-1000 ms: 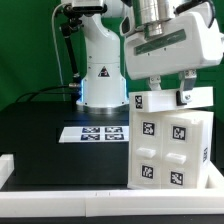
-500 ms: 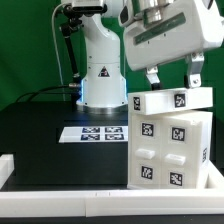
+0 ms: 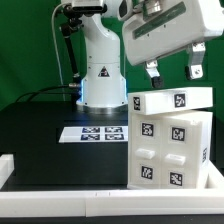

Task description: Assemble cabinet

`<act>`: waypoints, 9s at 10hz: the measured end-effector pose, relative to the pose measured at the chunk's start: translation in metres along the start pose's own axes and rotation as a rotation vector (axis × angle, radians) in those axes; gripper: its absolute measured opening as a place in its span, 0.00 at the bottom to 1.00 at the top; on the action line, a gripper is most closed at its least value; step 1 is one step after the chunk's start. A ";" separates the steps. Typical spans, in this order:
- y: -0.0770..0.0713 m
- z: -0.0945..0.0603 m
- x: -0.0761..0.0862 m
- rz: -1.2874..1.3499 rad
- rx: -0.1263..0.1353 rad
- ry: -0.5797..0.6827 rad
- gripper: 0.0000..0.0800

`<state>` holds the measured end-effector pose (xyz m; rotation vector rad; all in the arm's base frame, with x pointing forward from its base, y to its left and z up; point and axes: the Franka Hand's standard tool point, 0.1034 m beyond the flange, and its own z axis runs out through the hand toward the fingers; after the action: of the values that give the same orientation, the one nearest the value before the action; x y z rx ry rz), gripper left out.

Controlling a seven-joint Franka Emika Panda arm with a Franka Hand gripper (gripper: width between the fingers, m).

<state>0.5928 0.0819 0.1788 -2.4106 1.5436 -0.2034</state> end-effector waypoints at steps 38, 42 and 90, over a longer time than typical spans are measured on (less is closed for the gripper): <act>0.016 0.028 0.004 -2.965 -0.266 -0.148 0.67; 0.016 0.027 0.006 -2.781 -0.262 -0.127 0.68; -0.007 0.002 -0.039 0.298 -0.005 -0.054 1.00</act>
Offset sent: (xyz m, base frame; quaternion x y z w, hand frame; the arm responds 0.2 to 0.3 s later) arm 0.0104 -0.0001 0.0054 -0.0185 -0.0176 -0.3282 0.9443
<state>0.5824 0.1205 0.1800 -2.1342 1.8516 -0.0728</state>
